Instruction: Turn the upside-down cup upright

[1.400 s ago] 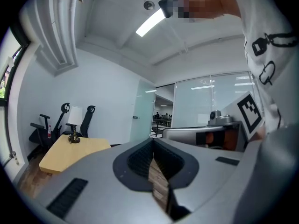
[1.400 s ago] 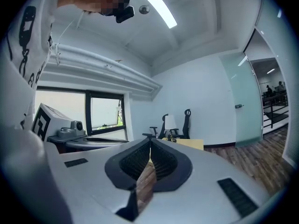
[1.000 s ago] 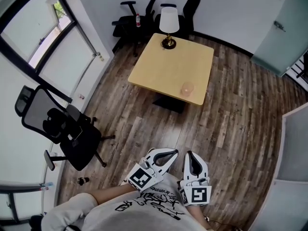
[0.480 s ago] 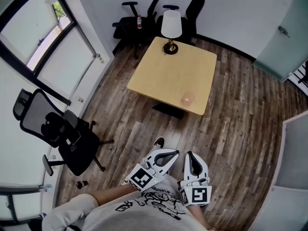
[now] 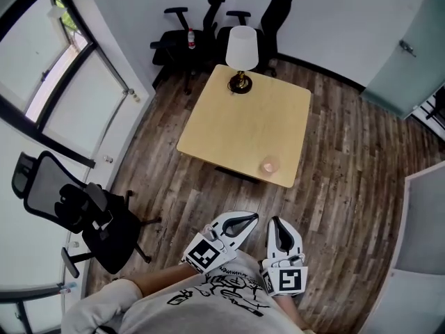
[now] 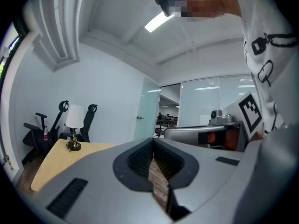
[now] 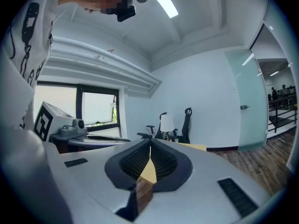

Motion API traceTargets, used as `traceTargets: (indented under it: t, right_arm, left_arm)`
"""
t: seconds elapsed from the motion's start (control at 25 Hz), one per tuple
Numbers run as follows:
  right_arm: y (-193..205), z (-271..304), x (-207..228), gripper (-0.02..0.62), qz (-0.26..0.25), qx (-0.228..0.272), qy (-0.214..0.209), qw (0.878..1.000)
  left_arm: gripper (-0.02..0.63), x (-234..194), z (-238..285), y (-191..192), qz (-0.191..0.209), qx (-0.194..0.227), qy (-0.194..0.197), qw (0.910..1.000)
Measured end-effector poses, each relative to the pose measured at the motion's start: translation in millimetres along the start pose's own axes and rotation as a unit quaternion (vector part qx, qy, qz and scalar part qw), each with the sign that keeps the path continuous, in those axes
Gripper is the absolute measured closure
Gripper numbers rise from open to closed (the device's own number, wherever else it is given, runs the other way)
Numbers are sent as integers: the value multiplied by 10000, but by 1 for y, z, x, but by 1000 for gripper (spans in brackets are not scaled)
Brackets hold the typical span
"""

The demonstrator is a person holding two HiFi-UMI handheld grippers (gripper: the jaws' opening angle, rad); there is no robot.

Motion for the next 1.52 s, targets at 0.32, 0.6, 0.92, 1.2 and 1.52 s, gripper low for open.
traceTargets:
  t: [0.32, 0.6, 0.92, 1.2, 1.52]
  right_arm:
    - [-13, 54, 24, 571, -35, 0, 196, 9998]
    - [-13, 92, 29, 571, -15, -33, 309, 9995]
    - [-5, 110, 35, 571, -4, -140, 376, 9992]
    - [-2, 112, 47, 571, -213, -203, 319, 9991]
    - [9, 111, 80, 571, -291, -274, 222, 9990]
  left_arm:
    - [597, -54, 36, -12, 0, -4, 228, 9997]
    - [597, -93, 48, -11, -94, -62, 365, 9993]
    - [597, -113, 62, -5, -215, -95, 408, 9989]
    - [597, -115, 70, -3, -168, -44, 323, 9993]
    - [597, -110, 95, 6, -158, -136, 283, 9994]
Point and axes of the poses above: the fingertips, and each gripper's own axes: z forward along the fingers, x to its right, y out of its underside, the point moved 7 cm from there along -z, backward along the fingers, and after that the axes turned 11 degrees about -y, right-handed, at the moved point
